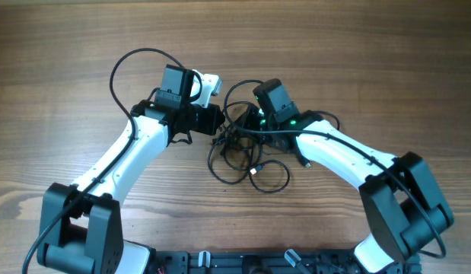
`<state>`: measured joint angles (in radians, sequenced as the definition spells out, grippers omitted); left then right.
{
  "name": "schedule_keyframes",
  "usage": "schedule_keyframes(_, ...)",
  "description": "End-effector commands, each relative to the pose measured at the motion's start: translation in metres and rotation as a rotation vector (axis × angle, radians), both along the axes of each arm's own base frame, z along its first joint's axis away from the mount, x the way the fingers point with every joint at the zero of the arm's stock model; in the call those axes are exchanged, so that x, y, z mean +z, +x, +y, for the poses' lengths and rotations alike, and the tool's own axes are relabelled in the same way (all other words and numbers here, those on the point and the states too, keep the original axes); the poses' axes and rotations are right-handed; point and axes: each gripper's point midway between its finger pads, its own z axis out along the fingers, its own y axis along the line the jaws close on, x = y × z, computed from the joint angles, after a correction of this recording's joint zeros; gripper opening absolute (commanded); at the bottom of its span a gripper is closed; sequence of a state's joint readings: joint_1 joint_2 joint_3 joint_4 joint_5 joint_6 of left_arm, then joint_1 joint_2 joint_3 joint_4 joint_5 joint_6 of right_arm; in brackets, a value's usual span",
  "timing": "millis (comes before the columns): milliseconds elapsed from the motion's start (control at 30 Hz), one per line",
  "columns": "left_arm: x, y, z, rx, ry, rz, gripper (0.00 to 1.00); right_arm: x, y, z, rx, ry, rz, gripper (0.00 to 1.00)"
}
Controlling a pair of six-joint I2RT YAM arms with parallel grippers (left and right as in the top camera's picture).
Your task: Untangle cables
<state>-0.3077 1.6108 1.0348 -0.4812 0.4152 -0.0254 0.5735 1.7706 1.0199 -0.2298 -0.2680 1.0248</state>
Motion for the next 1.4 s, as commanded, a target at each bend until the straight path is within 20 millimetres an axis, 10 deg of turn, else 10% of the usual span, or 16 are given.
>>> schedule_keyframes(0, 0.003, 0.001, 0.002, 0.014, 0.000, -0.009, 0.17, -0.024, -0.002, -0.002, -0.026, -0.030, 0.053, 0.18)
schedule_keyframes(1367, 0.003, 0.001, 0.002, 0.014, 0.000, -0.008, 0.18, -0.027, -0.014, 0.017, -0.023, 0.030, 0.112, 0.04)
